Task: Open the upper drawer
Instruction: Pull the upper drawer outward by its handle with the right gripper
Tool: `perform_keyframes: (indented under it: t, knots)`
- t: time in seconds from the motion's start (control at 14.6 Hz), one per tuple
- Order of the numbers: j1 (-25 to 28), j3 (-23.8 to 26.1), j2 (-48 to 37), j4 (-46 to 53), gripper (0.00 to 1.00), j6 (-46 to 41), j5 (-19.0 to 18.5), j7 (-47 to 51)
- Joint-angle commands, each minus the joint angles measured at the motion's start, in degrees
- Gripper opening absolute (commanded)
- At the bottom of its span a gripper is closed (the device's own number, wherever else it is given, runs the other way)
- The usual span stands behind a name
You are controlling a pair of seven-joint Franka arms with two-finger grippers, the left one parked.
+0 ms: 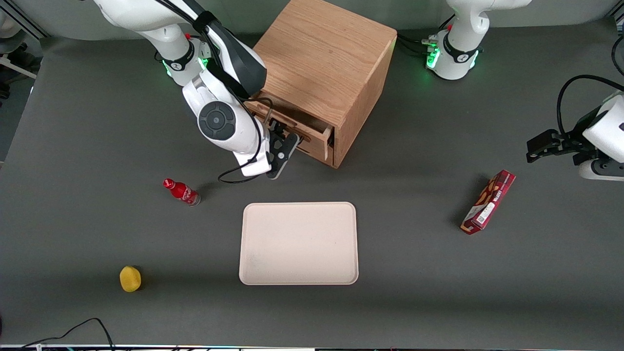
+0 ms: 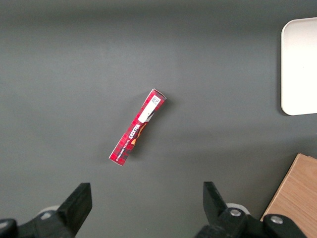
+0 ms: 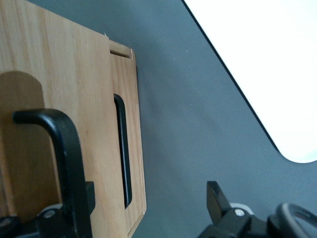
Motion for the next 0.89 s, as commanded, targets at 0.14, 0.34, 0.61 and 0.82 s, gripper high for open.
perform_keyframes:
  t: [0.14, 0.34, 0.61, 0.82]
  knots:
    - [-0.8, -0.1, 2.4, 3.5, 1.00, -0.2, -1.1, -1.8]
    - [-2.1, -0.2, 3.1, 4.3, 1.00, -0.2, -2.6, -2.4]
    - [-3.4, -0.8, 3.5, 4.9, 1.00, -0.2, -2.8, -4.4]
    - [-3.7, -1.9, 4.7, 6.3, 1.00, -0.3, -2.8, -6.0]
